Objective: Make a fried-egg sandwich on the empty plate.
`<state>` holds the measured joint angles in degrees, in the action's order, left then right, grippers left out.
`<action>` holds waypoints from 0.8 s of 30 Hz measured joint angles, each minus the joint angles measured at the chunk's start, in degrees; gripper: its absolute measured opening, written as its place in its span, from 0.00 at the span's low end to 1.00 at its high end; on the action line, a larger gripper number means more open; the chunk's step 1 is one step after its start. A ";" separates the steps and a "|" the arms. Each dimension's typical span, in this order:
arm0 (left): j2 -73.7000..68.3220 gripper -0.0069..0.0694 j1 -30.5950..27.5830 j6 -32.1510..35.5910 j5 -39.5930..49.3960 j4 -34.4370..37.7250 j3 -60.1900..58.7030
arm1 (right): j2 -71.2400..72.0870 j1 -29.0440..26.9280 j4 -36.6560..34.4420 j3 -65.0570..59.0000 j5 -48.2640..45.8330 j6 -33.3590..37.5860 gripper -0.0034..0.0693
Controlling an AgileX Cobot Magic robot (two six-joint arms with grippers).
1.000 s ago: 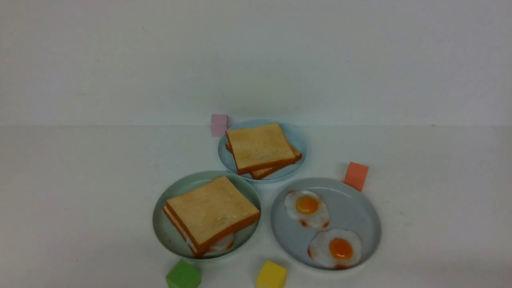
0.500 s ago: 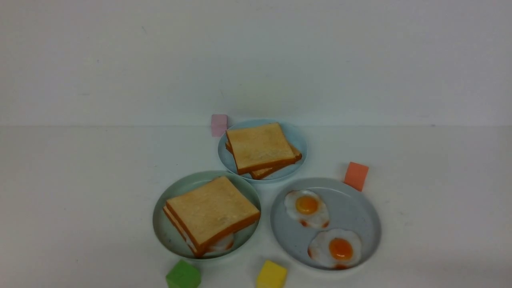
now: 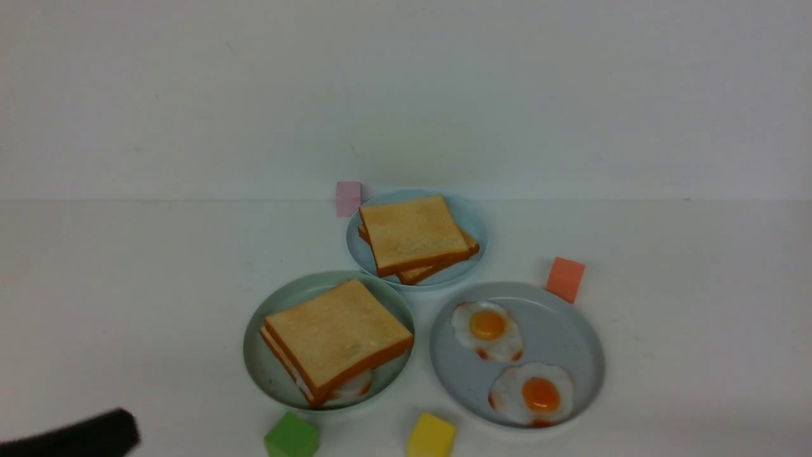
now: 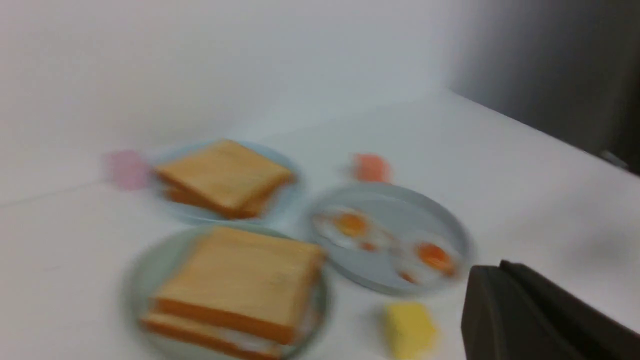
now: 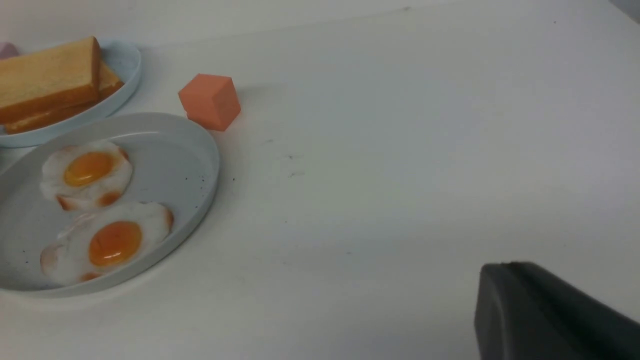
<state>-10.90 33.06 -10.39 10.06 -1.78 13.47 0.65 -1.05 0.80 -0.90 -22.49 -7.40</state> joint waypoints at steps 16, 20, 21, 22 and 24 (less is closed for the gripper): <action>11.57 0.07 -32.11 -2.02 12.60 8.39 -15.15 | 0.00 0.00 0.00 0.00 0.11 0.00 0.08; 11.57 0.07 -32.11 -2.02 12.60 8.54 -15.15 | 0.00 0.00 0.00 0.00 0.11 0.00 0.09; 11.57 0.07 -32.11 -2.02 12.60 8.54 -15.15 | 0.00 0.00 0.00 0.00 0.11 0.00 0.09; 11.57 0.07 -32.11 -2.02 12.60 8.54 -15.15 | 0.00 0.00 0.00 0.00 0.11 0.00 0.09; 11.57 0.07 -32.11 -2.02 12.60 8.54 -15.15 | 0.00 0.00 0.00 0.00 0.11 0.00 0.09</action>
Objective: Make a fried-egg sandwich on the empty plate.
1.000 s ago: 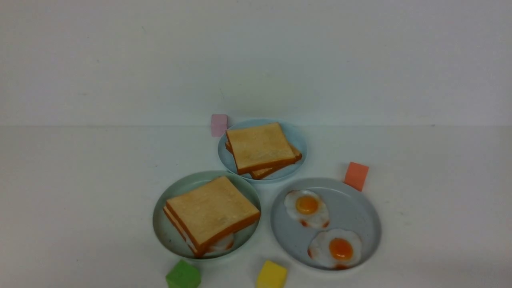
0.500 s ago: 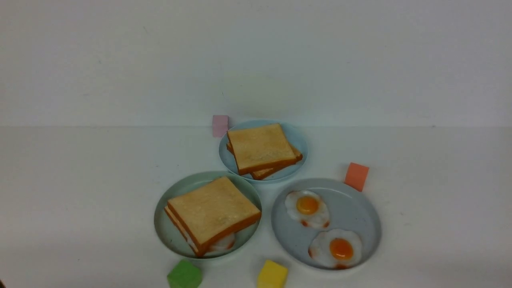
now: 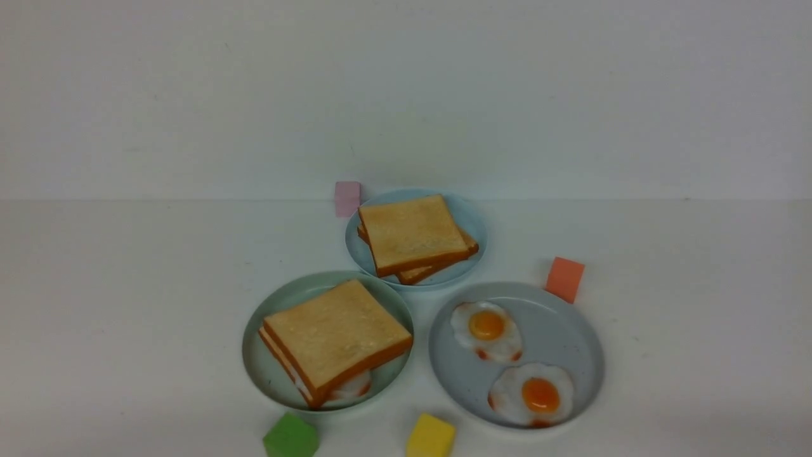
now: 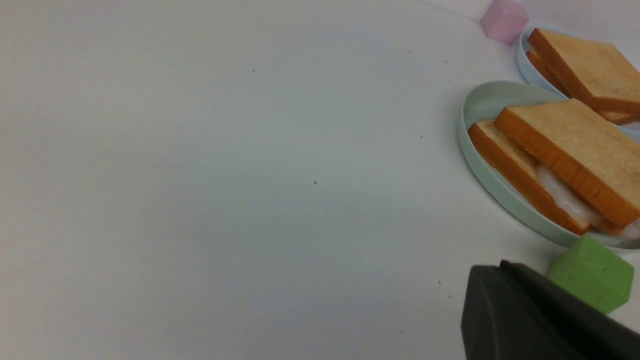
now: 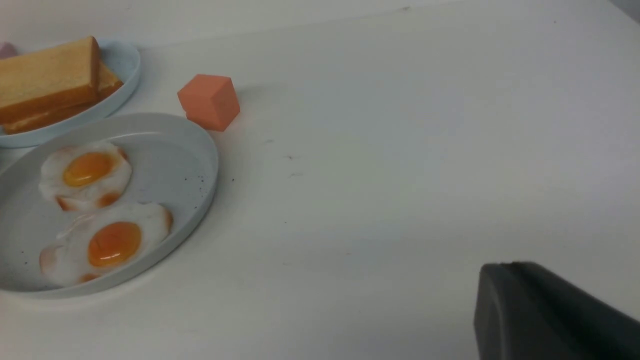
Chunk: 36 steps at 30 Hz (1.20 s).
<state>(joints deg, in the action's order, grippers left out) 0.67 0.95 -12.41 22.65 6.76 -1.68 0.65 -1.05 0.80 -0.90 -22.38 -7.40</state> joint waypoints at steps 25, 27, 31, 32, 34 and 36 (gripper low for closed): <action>0.00 0.07 0.00 0.00 -0.05 0.02 0.00 | 0.00 0.00 0.00 0.00 0.00 0.00 0.15; 0.00 0.07 0.00 0.00 -0.05 0.02 0.00 | 0.00 0.00 0.00 0.00 0.00 0.00 0.15; 0.00 0.07 0.00 0.00 -0.05 0.02 0.00 | 0.00 0.00 0.00 0.00 0.00 0.00 0.16; 0.00 0.07 0.00 0.00 -0.05 0.02 0.00 | 0.00 0.00 0.00 0.00 0.00 0.00 0.16; 0.00 0.08 0.00 0.00 -0.05 0.02 0.00 | 0.00 0.00 0.00 0.00 0.00 0.00 0.16; 0.00 0.08 0.00 0.00 -0.05 0.02 0.00 | 0.00 0.00 0.00 0.00 0.00 0.00 0.17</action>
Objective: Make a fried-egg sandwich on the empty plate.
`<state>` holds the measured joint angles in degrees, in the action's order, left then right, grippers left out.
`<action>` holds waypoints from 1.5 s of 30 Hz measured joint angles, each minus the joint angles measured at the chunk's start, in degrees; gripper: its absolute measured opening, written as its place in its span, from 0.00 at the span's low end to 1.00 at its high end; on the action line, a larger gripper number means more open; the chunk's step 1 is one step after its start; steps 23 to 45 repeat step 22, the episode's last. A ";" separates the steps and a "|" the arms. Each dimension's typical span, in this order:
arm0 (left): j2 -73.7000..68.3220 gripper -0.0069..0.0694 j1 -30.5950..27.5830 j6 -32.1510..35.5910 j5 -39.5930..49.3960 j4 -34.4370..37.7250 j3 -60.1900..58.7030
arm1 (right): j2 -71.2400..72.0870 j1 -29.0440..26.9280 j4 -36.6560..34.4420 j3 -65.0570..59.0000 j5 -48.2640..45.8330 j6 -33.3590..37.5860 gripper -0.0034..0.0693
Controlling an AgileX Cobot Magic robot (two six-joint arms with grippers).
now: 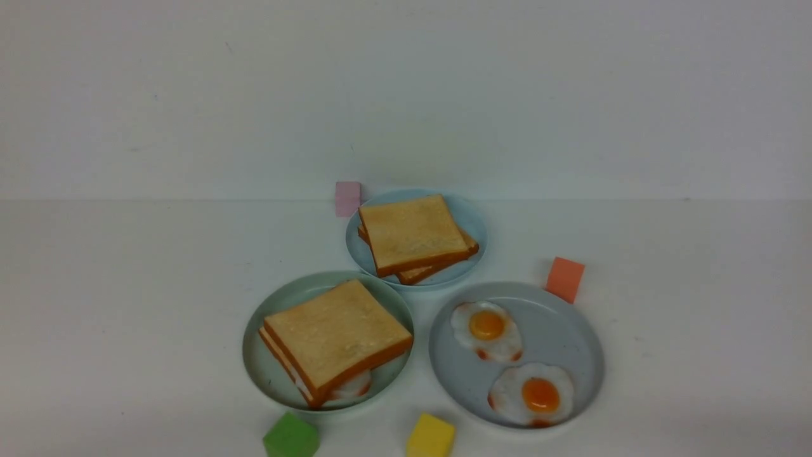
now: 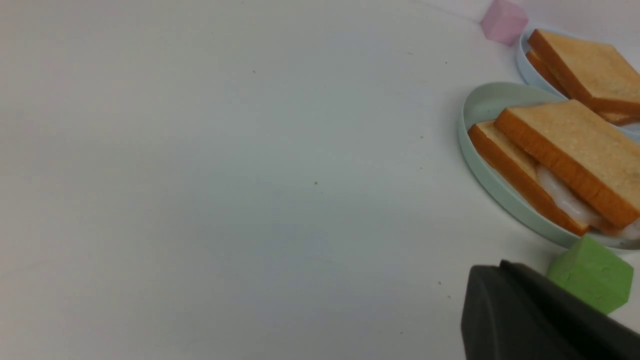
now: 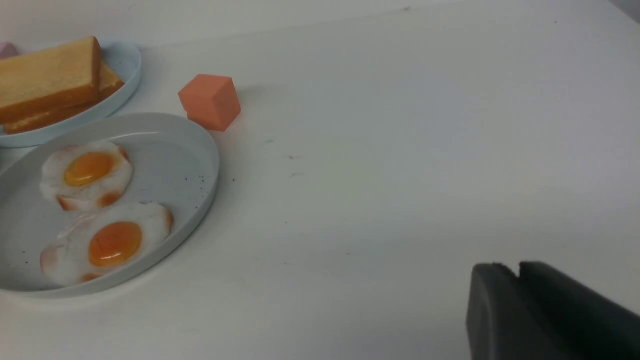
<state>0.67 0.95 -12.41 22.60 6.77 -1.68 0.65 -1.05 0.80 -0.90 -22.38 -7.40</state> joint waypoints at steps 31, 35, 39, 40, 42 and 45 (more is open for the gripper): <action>0.00 0.10 0.00 0.00 -0.05 0.00 0.00 | 0.00 0.00 0.00 0.00 0.00 0.00 0.19; 0.00 0.10 0.00 0.00 -0.05 0.00 0.00 | 0.00 0.00 0.00 0.00 0.00 0.00 0.19; 0.00 0.10 0.00 0.00 -0.05 0.00 0.00 | 0.00 0.00 0.00 0.00 0.00 0.00 0.19; 0.00 0.10 0.00 0.00 -0.05 0.00 0.00 | 0.00 0.00 0.00 0.00 0.00 0.00 0.19; 0.00 0.10 0.00 0.00 -0.05 0.00 0.00 | 0.00 0.00 0.00 0.00 0.00 0.00 0.19; 0.00 0.10 0.00 0.00 -0.05 0.00 0.00 | 0.00 0.00 0.00 0.00 0.00 0.00 0.19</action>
